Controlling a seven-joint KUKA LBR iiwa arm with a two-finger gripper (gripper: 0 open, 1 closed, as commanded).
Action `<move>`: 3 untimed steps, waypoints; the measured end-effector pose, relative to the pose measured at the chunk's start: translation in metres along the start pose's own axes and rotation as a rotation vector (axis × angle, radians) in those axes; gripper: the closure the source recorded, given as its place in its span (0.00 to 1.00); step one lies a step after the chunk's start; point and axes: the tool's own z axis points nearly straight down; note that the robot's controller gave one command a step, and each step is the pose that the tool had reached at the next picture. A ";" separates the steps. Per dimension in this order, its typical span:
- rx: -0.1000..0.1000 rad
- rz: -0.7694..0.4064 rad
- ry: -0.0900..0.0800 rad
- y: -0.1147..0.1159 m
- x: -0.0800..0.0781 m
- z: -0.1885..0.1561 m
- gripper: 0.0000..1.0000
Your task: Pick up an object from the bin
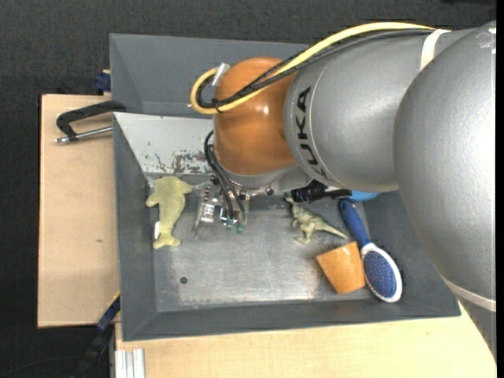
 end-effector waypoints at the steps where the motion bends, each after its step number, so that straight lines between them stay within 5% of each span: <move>1: 0.006 0.329 0.008 0.023 0.025 0.055 1.00; 2: -0.001 0.458 -0.001 0.044 -0.020 0.049 1.00; 3: 0.004 0.607 0.003 0.041 -0.046 0.088 1.00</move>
Offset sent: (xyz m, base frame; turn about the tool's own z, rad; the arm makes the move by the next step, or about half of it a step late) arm -0.0175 0.0268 -0.0541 0.3311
